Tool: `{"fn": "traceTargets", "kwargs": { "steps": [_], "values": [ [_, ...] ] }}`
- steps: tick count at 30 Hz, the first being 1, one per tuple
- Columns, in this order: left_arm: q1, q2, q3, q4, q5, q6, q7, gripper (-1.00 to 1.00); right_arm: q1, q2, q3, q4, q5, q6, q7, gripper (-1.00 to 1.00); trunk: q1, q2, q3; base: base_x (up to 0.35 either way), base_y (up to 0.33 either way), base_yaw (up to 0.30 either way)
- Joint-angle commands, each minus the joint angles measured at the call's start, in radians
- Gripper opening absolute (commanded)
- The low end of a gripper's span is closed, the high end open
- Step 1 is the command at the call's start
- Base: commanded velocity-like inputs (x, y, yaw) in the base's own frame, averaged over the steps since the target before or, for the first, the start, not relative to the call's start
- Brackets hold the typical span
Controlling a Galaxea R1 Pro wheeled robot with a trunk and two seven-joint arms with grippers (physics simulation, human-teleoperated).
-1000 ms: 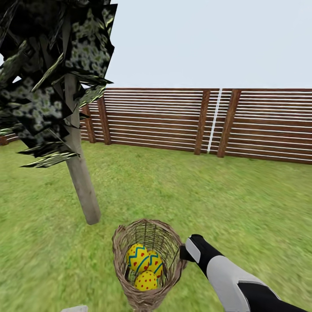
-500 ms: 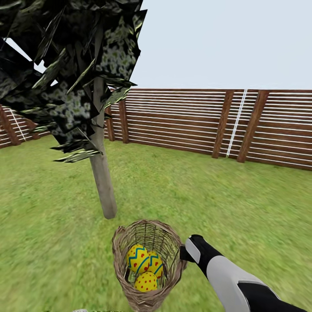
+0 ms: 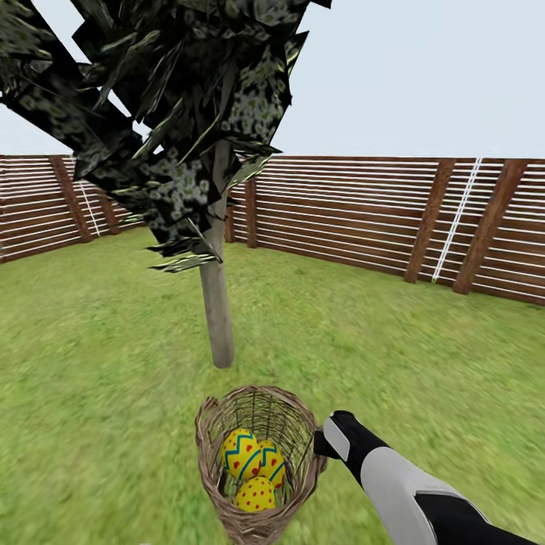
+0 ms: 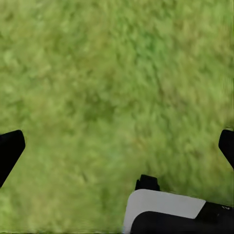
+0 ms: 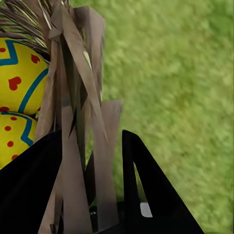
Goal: Take the three Easter eggs out of the wicker basket on the lawn in the garden, then place them on the lawn next to a single tree (choose any tree) so that all three eggs are next to the same tree and none are left in the basket.
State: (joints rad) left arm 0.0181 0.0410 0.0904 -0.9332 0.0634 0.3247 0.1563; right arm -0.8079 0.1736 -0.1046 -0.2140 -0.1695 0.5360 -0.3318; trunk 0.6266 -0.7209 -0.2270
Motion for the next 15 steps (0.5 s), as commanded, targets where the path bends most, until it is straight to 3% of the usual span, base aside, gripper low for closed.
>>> {"fn": "traceTargets", "kwargs": {
  "steps": [1,7,15],
  "values": [
    [0.0,0.0,-0.001,0.0,0.007,0.005,0.005,1.0,-0.001,0.001,-0.008,-0.002,-0.016,-0.001,-0.007,-1.0,-0.004,0.006,0.002,-0.251,0.0,0.285],
    [0.0,0.0,-0.001,0.002,0.012,0.005,0.005,1.0,-0.001,0.001,-0.007,-0.002,-0.016,-0.001,-0.007,-1.0,-0.027,0.048,0.021,-0.179,0.0,0.287],
    [0.0,0.0,-0.001,0.002,0.012,0.005,0.004,1.0,-0.001,0.001,-0.006,0.007,-0.016,-0.002,-0.007,-1.0,-0.058,0.104,0.046,-0.02,0.0,0.29]
  ]
}}
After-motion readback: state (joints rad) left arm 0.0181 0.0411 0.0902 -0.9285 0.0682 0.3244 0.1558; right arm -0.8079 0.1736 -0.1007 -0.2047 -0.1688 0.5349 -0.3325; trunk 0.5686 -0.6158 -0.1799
